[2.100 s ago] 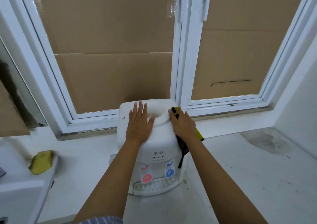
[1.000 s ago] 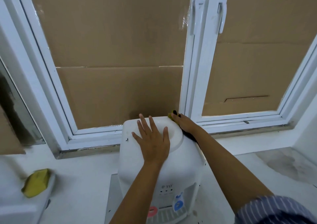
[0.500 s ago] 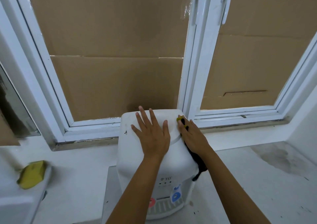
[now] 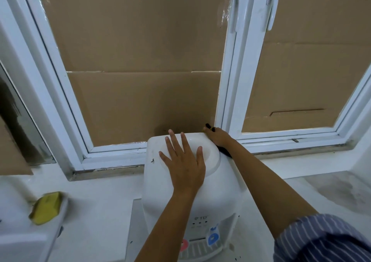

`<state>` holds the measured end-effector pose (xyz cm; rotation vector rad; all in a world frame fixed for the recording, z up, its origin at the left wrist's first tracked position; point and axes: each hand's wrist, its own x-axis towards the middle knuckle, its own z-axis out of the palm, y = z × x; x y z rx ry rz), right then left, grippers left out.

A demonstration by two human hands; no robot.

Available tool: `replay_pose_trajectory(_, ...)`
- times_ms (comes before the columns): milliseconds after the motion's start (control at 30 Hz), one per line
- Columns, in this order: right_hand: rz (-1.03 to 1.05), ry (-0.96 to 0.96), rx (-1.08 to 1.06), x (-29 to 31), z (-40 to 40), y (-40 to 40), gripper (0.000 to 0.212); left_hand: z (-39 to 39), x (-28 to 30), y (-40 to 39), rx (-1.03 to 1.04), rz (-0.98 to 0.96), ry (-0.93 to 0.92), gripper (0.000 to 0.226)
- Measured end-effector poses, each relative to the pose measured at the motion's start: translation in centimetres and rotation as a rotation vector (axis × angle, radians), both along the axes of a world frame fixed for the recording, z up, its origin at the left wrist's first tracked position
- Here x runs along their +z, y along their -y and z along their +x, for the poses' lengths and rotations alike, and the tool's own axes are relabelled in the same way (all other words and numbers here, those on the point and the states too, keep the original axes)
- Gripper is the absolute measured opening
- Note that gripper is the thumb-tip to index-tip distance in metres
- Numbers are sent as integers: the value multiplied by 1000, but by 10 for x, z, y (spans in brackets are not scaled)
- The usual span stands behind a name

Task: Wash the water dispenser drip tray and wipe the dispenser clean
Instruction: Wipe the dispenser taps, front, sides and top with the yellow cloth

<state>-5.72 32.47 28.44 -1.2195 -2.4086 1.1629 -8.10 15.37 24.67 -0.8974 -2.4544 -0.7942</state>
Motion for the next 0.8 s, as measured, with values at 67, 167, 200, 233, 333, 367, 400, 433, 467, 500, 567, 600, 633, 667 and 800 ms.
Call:
replay_pose_trajectory(67, -41, -13, -41, -4, -2, -8, 69, 0, 0, 0, -11, -2, 19, 73)
replay_pose_trajectory(167, -78, -33, -98, -7, 4, -10, 75, 3, 2, 0, -16, -14, 39, 73)
replay_pose_trajectory(200, -83, -50, -109, -9, 8, -8, 77, 3, 2, 0, -17, -18, 35, 73)
replay_pose_trajectory(233, -86, -65, -116, -9, 13, -5, 78, 3, 2, 1, -18, -17, 30, 72)
replay_pose_trajectory(333, -84, -96, -146, -14, 34, 11, 68, 4, 2, 1, -21, -12, 29, 73)
replay_pose_trajectory(367, -69, -111, -157, -17, 42, 17, 63, 4, 2, 2, -23, -12, 32, 73)
replay_pose_trajectory(400, -57, -125, -170, -20, 51, 23, 60, 4, 3, 2, -28, -12, 41, 74)
replay_pose_trajectory(433, -45, -136, -179, -22, 59, 30, 59, 4, 3, 3, -35, -16, 53, 76)
replay_pose_trajectory(467, -35, -144, -185, -23, 69, 39, 57, 4, 4, 3, -44, -21, 67, 78)
replay_pose_trajectory(500, -19, -152, -189, -24, 78, 47, 56, 5, 5, 4, -51, -29, 78, 81)
replay_pose_trajectory(567, 12, -160, -202, -24, 94, 66, 54, 5, 6, 4, -59, -38, 92, 81)
replay_pose_trajectory(600, 22, -164, -215, -25, 102, 76, 52, 5, 8, 5, -63, -41, 101, 80)
replay_pose_trajectory(633, 33, -178, -234, -26, 109, 85, 51, 6, 9, 6, -69, -41, 109, 80)
replay_pose_trajectory(667, 47, -204, -261, -28, 114, 93, 50, 6, 10, 8, -78, -42, 119, 81)
replay_pose_trajectory(800, 94, -394, -404, -45, 129, 122, 52, 7, 14, 15, -139, -18, 169, 78)
